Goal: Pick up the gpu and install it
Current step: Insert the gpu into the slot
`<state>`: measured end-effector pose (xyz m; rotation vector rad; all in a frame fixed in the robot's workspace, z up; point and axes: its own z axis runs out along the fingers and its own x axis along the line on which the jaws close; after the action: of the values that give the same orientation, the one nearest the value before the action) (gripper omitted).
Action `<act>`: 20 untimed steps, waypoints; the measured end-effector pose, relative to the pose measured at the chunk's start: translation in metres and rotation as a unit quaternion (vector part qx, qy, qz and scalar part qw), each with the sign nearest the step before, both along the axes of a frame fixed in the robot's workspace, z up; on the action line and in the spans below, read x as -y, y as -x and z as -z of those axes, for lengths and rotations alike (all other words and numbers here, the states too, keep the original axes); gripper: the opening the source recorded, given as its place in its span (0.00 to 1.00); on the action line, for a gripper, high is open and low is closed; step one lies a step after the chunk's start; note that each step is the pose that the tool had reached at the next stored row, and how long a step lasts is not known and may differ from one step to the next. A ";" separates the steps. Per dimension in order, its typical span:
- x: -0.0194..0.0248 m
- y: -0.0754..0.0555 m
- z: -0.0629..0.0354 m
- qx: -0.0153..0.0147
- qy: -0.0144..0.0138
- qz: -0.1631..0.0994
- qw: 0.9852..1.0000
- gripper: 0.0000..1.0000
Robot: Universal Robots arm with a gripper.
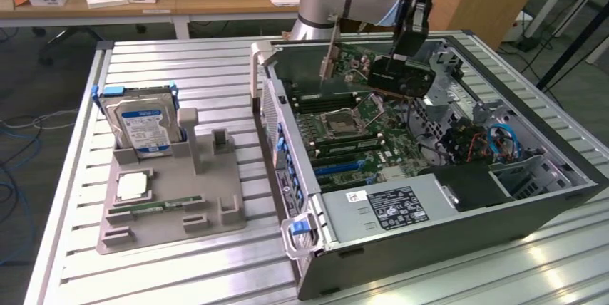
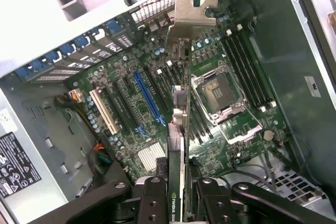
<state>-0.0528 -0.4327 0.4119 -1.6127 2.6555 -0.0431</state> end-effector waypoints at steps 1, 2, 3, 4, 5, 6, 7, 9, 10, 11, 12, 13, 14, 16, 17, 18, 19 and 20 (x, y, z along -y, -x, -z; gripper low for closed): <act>0.0000 0.000 0.0000 0.000 0.000 -0.005 1.000 0.26; 0.0000 0.000 0.0000 0.000 0.000 -0.010 1.000 0.26; 0.0000 0.000 0.0000 0.000 0.000 -0.015 1.000 0.26; 0.0000 0.000 0.0000 0.000 0.000 -0.021 1.000 0.26; 0.0000 0.000 0.0001 0.000 0.000 -0.027 1.000 0.26; 0.0000 0.000 0.0001 0.000 0.000 -0.032 0.999 0.26; 0.0000 0.000 0.0001 0.000 0.000 -0.038 0.999 0.26; 0.0000 0.000 0.0001 0.000 0.000 -0.050 0.999 0.26; 0.0000 0.000 0.0001 0.000 0.000 -0.056 0.998 0.26; 0.0000 0.000 0.0001 0.000 0.000 -0.062 0.998 0.26; 0.0000 0.000 0.0002 0.000 0.000 -0.068 0.998 0.26; 0.0000 0.000 0.0002 0.000 0.000 -0.075 0.997 0.26; 0.0000 0.000 0.0002 0.000 0.000 -0.081 0.997 0.26; 0.0000 0.000 0.0003 0.000 0.000 -0.093 0.996 0.26; 0.0000 0.000 0.0003 0.000 0.000 -0.099 0.995 0.26; 0.0000 0.000 0.0003 0.000 0.000 -0.105 0.994 0.26; 0.0000 0.000 0.0004 0.000 0.000 -0.111 0.994 0.26; 0.0000 0.000 0.0004 0.000 0.000 -0.118 0.993 0.26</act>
<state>-0.0528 -0.4327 0.4115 -1.9123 2.4449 -0.0364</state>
